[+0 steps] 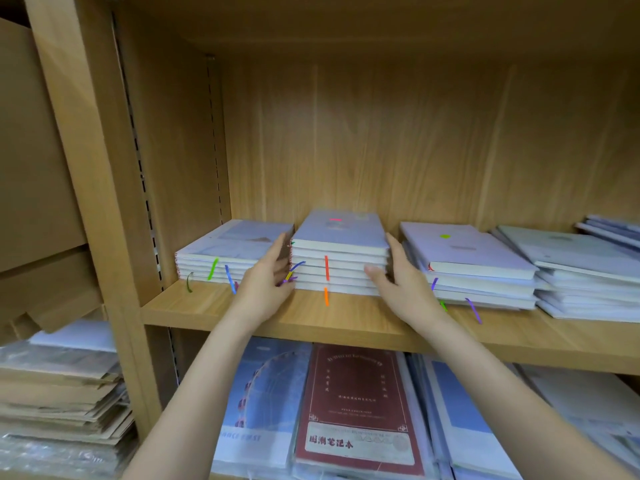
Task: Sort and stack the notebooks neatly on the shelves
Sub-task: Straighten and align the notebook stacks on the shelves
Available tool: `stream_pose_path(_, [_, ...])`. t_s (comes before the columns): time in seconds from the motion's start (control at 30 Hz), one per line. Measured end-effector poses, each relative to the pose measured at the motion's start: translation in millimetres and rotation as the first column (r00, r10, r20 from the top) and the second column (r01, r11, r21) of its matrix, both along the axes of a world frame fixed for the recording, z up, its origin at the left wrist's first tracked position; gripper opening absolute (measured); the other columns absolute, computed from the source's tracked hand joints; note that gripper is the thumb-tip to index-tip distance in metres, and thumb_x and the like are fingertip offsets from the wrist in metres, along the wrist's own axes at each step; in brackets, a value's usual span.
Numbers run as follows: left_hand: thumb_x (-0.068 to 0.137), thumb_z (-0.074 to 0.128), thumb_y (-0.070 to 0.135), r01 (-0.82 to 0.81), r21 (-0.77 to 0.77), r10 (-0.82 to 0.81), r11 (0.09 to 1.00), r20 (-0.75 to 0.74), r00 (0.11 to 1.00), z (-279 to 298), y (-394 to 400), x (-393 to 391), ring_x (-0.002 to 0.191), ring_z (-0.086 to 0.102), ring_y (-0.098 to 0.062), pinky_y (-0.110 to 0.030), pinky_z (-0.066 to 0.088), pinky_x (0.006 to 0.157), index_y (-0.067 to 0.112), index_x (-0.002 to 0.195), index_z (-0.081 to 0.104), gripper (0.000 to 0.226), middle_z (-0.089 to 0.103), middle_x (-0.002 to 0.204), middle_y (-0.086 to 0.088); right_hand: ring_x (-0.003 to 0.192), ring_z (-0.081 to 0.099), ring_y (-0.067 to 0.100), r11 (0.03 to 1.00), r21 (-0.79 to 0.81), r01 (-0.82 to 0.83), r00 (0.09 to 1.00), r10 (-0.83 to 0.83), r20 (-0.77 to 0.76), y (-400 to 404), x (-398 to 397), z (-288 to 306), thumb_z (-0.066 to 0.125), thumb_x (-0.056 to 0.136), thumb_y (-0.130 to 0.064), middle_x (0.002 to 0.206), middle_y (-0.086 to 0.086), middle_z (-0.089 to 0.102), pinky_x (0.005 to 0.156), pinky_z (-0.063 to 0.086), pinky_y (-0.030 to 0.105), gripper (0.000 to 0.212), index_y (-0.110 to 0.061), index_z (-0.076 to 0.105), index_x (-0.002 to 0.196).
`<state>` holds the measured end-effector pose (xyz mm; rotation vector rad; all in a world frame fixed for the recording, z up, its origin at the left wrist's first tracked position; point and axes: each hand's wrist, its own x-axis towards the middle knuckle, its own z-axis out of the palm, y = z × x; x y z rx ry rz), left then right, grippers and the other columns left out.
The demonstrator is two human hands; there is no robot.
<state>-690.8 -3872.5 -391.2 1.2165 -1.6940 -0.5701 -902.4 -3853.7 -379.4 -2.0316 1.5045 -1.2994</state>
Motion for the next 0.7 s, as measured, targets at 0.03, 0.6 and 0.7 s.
stream_pose_path(0.03, [0.085, 0.055, -0.010, 0.032, 0.023, -0.032, 0.999, -0.034, 0.999, 0.9, 0.3, 2.3, 0.120, 0.052, -0.016, -0.020, 0.038, 0.094, 0.026, 0.148, 0.014, 0.083, 0.050, 0.136, -0.008, 0.136, 0.032, 0.016, 0.999, 0.040, -0.007, 0.997, 0.004, 0.082, -0.7, 2.6, 2.9, 0.044, 0.099, -0.029, 0.147, -0.002, 0.036, 0.096, 0.023, 0.014, 0.058, -0.018, 0.017, 0.149])
stream_pose_path(0.6, [0.085, 0.053, -0.001, -0.105, -0.072, 0.104, 0.992, -0.011, 0.995, -4.9, 8.7, -9.9, 0.119, 0.054, -0.018, -0.027, 0.040, 0.100, 0.023, 0.147, 0.025, 0.072, 0.054, 0.131, 0.003, 0.140, 0.025, 0.010, 0.990, 0.075, -0.122, 0.894, 0.077, 0.441, -5.1, 12.4, -3.7, 0.037, 0.101, -0.031, 0.154, -0.004, 0.025, 0.118, 0.019, 0.035, 0.058, -0.019, 0.011, 0.151])
stream_pose_path(0.7, [0.085, 0.047, -0.006, -0.302, -0.296, 0.262, 0.906, -0.166, 0.951, -10.7, 32.8, -29.3, 0.121, 0.051, -0.018, -0.026, 0.038, 0.100, 0.011, 0.137, 0.042, 0.055, 0.055, 0.130, -0.005, 0.136, 0.030, 0.011, 0.997, -0.066, -0.028, 0.956, 0.045, 0.289, 30.6, -7.7, -2.8, 0.042, 0.098, -0.008, 0.149, -0.003, 0.028, 0.113, 0.025, 0.024, 0.053, -0.009, 0.021, 0.147])
